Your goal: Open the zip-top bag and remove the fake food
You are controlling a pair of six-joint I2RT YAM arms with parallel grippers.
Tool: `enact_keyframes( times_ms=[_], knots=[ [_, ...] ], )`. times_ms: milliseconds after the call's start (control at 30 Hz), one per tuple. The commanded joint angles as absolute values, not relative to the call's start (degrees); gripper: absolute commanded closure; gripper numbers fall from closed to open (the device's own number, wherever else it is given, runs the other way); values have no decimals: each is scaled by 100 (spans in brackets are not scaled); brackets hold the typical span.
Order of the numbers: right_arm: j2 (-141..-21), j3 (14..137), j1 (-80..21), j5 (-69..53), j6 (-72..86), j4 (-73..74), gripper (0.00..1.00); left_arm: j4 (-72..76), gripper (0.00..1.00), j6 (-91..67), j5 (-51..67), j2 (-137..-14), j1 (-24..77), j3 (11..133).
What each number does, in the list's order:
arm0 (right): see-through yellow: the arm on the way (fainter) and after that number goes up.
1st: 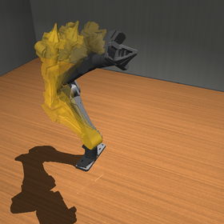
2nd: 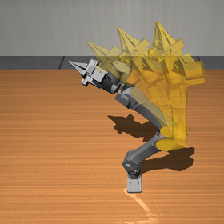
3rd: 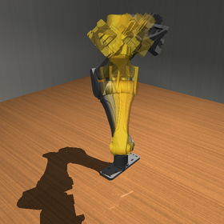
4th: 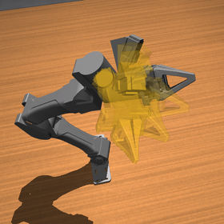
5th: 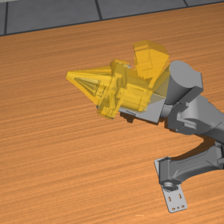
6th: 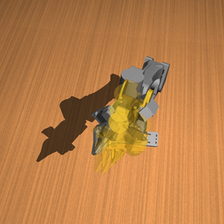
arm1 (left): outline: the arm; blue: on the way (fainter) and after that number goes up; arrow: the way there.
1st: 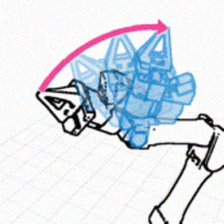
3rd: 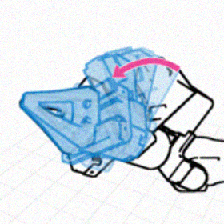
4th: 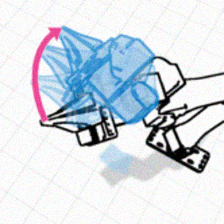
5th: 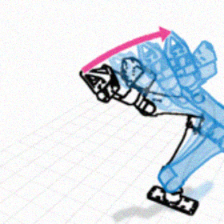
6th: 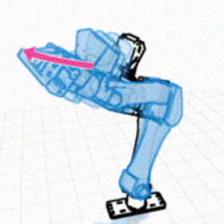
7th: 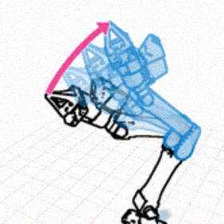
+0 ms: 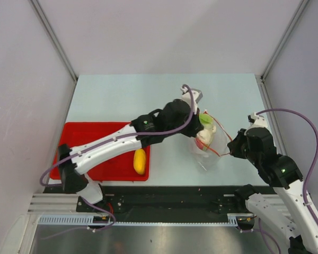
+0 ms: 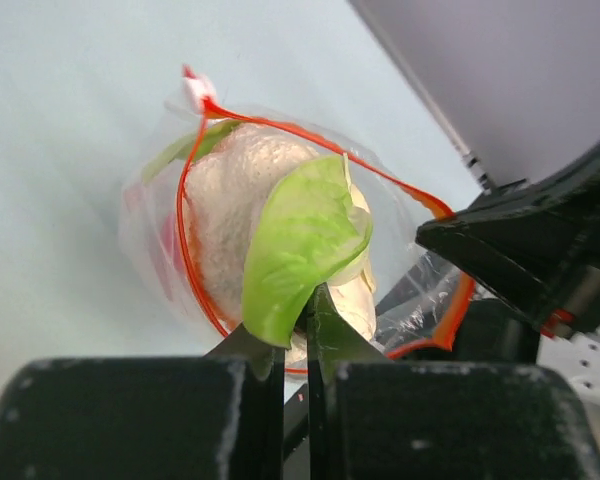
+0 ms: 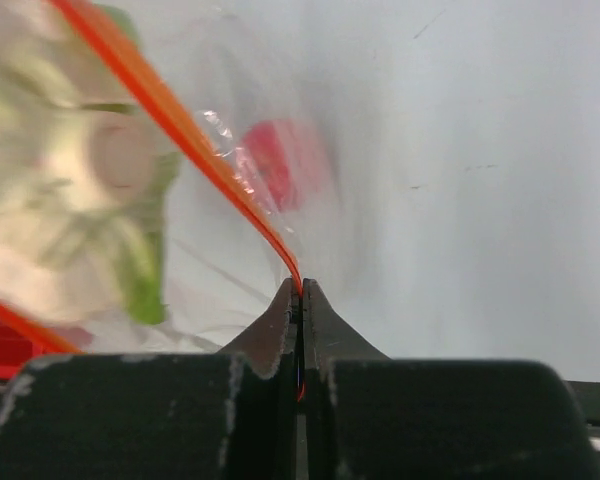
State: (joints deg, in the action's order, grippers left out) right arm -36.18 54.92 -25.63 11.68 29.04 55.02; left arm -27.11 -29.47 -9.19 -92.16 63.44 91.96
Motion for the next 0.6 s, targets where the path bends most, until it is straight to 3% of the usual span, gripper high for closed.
enact_keyframes(
  times_ms=[0,267,567],
  knots=[
    [-3577,5687,-2523,1617,2655,5590,100,-1749,100,-2979,-256,-8184,5846,8983],
    [-3885,5678,-2505,1293,2707,5353,100,-555,100,-3251,1292,-7014,5247,8130],
    [-3797,5792,-2531,738,2672,4931,100,159,100,-4517,1652,-8171,5474,8164]
  ],
)
